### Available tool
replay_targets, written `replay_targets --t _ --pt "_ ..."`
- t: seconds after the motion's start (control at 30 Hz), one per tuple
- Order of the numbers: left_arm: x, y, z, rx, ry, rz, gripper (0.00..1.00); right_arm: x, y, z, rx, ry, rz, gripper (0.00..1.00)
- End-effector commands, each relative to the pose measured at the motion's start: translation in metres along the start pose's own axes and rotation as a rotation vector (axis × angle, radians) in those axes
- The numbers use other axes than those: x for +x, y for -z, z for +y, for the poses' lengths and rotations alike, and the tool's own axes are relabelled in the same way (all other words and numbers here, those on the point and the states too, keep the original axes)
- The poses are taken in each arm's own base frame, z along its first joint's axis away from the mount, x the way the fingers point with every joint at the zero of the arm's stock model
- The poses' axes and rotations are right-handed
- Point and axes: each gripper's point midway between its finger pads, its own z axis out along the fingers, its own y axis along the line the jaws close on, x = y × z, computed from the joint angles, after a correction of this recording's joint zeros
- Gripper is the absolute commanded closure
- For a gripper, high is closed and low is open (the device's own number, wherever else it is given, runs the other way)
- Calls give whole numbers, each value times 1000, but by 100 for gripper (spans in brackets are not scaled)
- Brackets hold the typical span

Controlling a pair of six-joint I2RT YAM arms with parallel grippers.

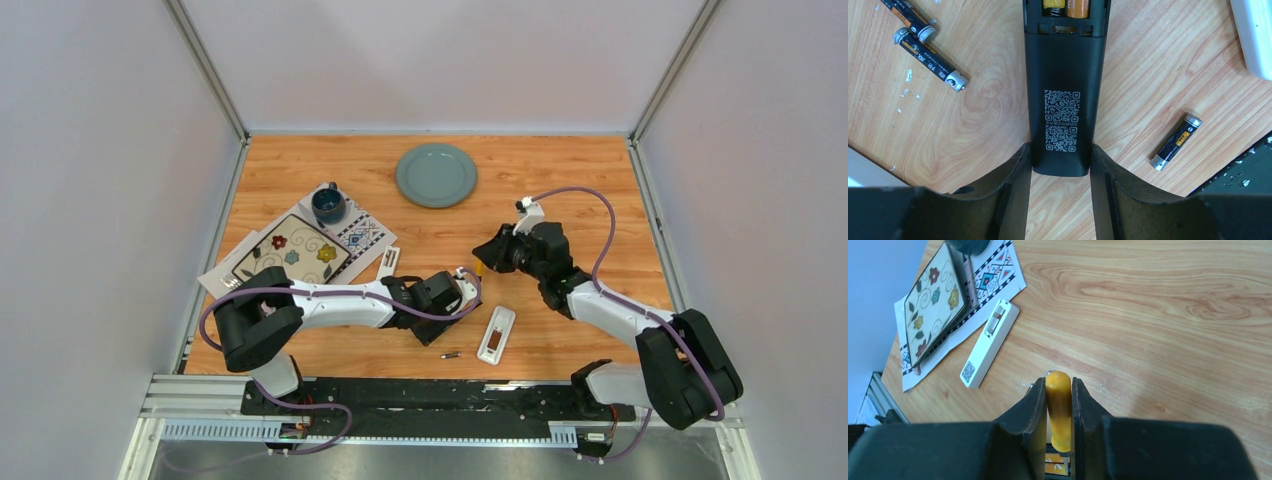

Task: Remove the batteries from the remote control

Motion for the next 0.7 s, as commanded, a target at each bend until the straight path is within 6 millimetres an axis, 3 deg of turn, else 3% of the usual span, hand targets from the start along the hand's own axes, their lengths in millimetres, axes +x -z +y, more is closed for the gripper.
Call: replay_targets --t 0.0,0.13,0.33,0.67 --pt "-4 -11 -7 37 17 -27 100 17 14 54 -258 -10 112 100" --pt "-4 -13 -7 43 18 -23 100 15 16 65 -313 6 126 100" --pt "-5 -12 -6 41 18 -23 100 11 14 64 -300 -11 114 100" --pt "-7 -9 -4 32 23 -34 100 -3 11 36 -122 -67 47 100"
